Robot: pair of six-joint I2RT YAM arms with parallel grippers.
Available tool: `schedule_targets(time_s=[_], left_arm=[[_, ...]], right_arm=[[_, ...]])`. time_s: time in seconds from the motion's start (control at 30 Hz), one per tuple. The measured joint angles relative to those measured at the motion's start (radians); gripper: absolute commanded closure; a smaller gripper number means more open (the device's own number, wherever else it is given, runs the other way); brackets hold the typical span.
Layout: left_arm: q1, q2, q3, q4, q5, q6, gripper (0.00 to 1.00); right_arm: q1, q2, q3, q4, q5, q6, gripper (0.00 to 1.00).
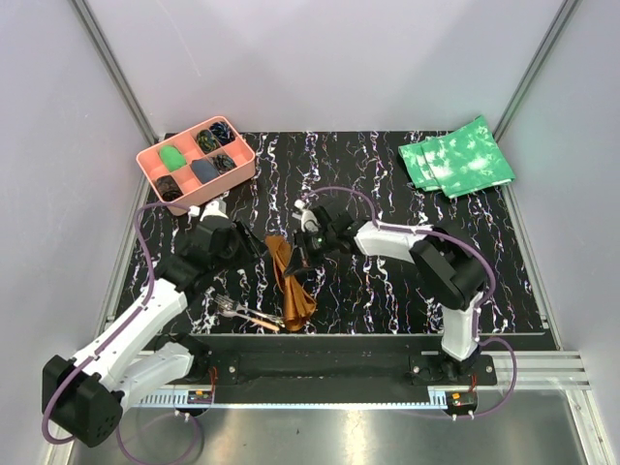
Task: Fold the napkin into a case and place the utensils inside
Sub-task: Turn over the smaller rectangle-folded napkin at the center of the board.
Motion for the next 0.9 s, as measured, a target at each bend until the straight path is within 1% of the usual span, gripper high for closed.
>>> schedule_targets(time_s=[0.2, 0.27, 0.33, 0.37, 0.4, 0.43, 0.47, 0.53, 0.57, 0.63, 0.73, 0.83, 0.9], left_arm=[[0.000, 0.050, 0.018, -0.009, -0.005, 0.007, 0.47], [0.000, 0.078, 0.022, -0.008, -0.004, 0.015, 0.48], [0.000, 0.111, 0.025, -0.001, 0.000, 0.020, 0.48], [0.000, 0.124, 0.025, 0.004, 0.001, 0.023, 0.49], [0.000, 0.142, 0.026, 0.010, 0.004, 0.026, 0.50], [0.000, 0.158, 0.026, 0.018, 0.010, 0.029, 0.51], [0.000, 0.176, 0.026, 0.031, 0.016, 0.034, 0.53], [-0.002, 0.221, 0.029, 0.056, 0.037, 0.045, 0.55], [-0.005, 0.246, 0.031, 0.071, 0.048, 0.050, 0.60], [-0.020, 0.296, 0.035, 0.106, 0.077, 0.060, 0.63], [-0.048, 0.354, 0.037, 0.167, 0.127, 0.068, 0.68], [-0.065, 0.407, 0.056, 0.218, 0.169, 0.067, 0.68], [-0.070, 0.442, 0.074, 0.249, 0.191, 0.067, 0.69]], right_arm=[[-0.084, 0.040, -0.120, 0.168, -0.140, 0.040, 1.00], [-0.126, 0.040, -0.148, 0.201, -0.172, 0.042, 0.95], [-0.169, 0.040, -0.175, 0.226, -0.198, 0.041, 0.87], [-0.186, 0.040, -0.185, 0.230, -0.208, 0.041, 0.76], [-0.209, 0.040, -0.200, 0.241, -0.219, 0.036, 0.69], [-0.231, 0.040, -0.215, 0.248, -0.231, 0.030, 0.60], [-0.256, 0.040, -0.233, 0.252, -0.239, 0.023, 0.54], [-0.309, 0.040, -0.270, 0.249, -0.252, 0.008, 0.47], [-0.337, 0.039, -0.283, 0.236, -0.256, -0.003, 0.41], [-0.382, 0.024, -0.292, 0.184, -0.270, -0.022, 0.41], [-0.398, -0.075, -0.293, 0.076, -0.192, -0.088, 0.41], [-0.378, -0.177, -0.297, 0.003, -0.132, -0.115, 0.41], [-0.332, -0.239, -0.302, -0.031, -0.088, -0.121, 0.44]])
